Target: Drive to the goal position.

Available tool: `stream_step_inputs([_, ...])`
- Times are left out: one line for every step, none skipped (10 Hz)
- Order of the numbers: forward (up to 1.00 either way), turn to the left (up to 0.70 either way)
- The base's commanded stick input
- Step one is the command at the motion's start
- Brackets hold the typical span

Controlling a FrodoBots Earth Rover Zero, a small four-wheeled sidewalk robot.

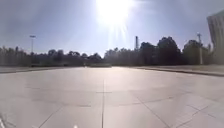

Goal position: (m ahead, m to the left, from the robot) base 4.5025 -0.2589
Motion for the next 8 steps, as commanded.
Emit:
stream_step_inputs([0.70,-0.01])
stream_step_inputs([0.70,-0.01])
stream_step_inputs([0.70,-0.01])
stream_step_inputs([0.70,-0.01])
stream_step_inputs([0.70,-0.01])
stream_step_inputs([0.70,-0.01])
stream_step_inputs([0.70,-0.01])
stream_step_inputs([0.70,-0.01])
